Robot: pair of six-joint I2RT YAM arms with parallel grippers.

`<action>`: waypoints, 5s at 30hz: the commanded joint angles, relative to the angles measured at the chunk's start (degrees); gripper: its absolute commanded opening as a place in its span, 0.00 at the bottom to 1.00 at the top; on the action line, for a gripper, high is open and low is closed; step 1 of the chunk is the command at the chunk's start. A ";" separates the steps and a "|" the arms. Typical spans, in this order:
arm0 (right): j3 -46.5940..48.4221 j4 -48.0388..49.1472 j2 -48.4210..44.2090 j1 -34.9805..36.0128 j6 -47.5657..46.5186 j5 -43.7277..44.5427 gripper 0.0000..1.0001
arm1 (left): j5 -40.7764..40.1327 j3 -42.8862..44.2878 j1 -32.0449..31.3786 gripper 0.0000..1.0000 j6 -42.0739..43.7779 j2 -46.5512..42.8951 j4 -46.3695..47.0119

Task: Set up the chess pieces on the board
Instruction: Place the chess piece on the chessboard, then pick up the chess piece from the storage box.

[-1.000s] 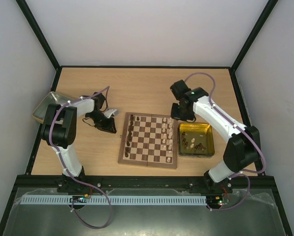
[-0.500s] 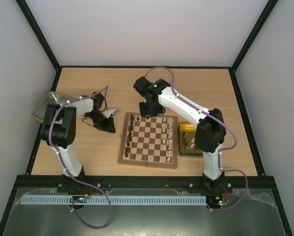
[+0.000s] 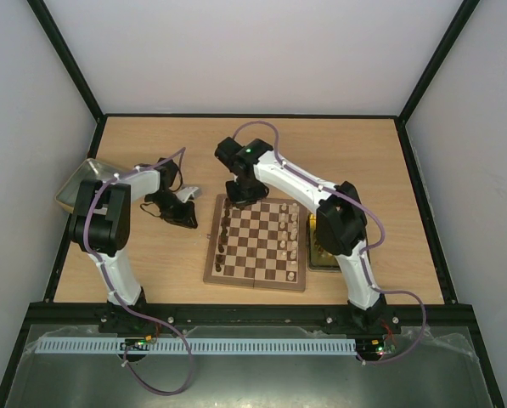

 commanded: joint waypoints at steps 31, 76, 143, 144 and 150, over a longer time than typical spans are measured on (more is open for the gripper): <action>0.54 2.92 6.98 2.12 2.08 2.30 0.02 | -3.57 -0.85 0.34 0.50 -0.64 -3.57 1.47; 7.61 -3.01 3.87 1.89 2.31 8.05 0.22 | -3.84 -1.20 0.78 0.54 -0.82 -3.38 1.85; -57.27 22.49 -29.65 -27.61 4.33 0.52 0.18 | -4.68 -0.29 -1.15 0.65 -1.20 -1.73 1.60; -57.17 22.51 -29.50 -27.65 4.24 0.58 0.16 | -4.75 -0.27 -1.22 0.65 -1.20 -1.73 1.64; -56.16 20.93 -30.01 -27.65 4.08 2.36 0.06 | -4.96 -0.33 -1.24 0.65 -1.13 -1.55 1.69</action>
